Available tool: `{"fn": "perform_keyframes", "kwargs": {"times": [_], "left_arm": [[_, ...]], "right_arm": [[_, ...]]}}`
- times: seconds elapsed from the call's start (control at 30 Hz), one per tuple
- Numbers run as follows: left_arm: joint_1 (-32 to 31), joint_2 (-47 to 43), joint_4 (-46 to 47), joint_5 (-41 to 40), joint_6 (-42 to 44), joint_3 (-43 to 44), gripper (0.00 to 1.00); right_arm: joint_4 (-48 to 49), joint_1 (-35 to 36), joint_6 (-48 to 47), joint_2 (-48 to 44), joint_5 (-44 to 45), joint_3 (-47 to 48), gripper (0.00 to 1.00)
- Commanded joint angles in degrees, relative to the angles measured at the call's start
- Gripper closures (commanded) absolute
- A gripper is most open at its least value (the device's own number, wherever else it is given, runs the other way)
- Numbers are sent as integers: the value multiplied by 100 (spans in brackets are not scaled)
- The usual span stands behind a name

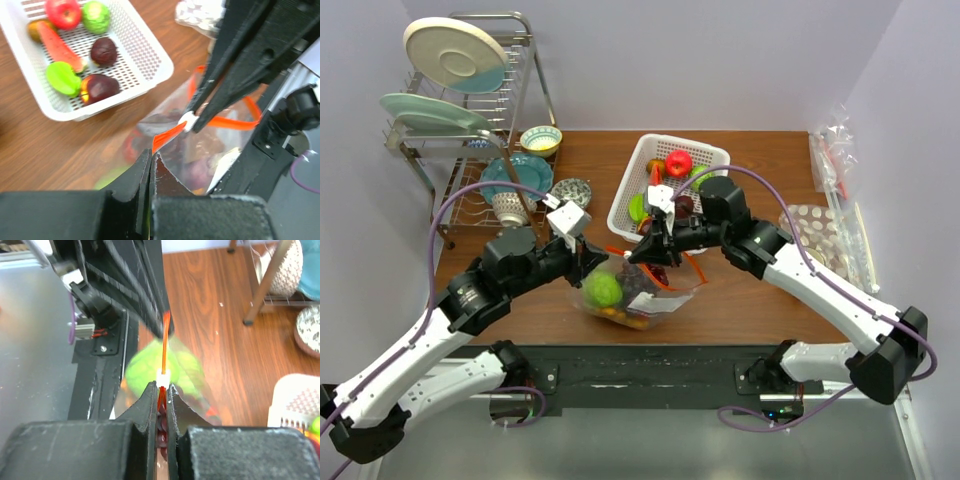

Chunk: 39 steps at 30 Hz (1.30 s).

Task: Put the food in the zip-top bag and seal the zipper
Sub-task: Zip the zipper food storage bag at the center of the board.

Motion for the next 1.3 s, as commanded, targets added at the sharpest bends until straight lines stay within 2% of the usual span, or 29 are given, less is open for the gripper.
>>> {"fn": "perform_keyframes", "kwargs": {"times": [0.0,0.33,0.53,0.77,0.87,0.9,0.97,1.0,1.03,1.07,1.13,1.17,1.27], "left_arm": [[89,-386,-160,-1402,-100,346,100],[98,-255,-599,-2675,-311,320,100],[98,-176,-662,-3116,-390,215,100],[107,0,-565,-3205,-381,56,100],[107,-79,-83,-2547,-233,-101,100],[98,-114,67,-2284,-189,-198,81],[107,-167,567,-1318,-48,-277,57],[107,-158,700,-993,5,-278,39],[107,-141,875,-293,66,-252,33],[107,-45,920,44,258,-208,26],[107,131,816,747,426,38,20],[98,358,728,916,566,143,16],[98,859,342,1357,813,504,10]], "right_arm": [[-602,-130,220,-503,559,-216,100],[-1217,-139,729,-1189,1464,-567,100],[-1454,-130,932,-1716,1982,-822,100],[-1894,-139,1090,-2244,2563,-1069,100],[-1807,-130,1090,-2402,2353,-1157,100],[-1780,-130,1090,-2411,2318,-1148,100],[-1719,-139,1029,-2394,2090,-1113,100],[-1719,-130,1011,-2385,2028,-1070,100],[-1692,-130,1011,-2359,1975,-1034,100],[-1710,-130,802,-2297,1905,-999,100],[-1736,-130,704,-2227,1703,-859,100],[-1736,-139,677,-2174,1632,-815,100],[-1745,-139,590,-1972,1220,-656,100]]}}
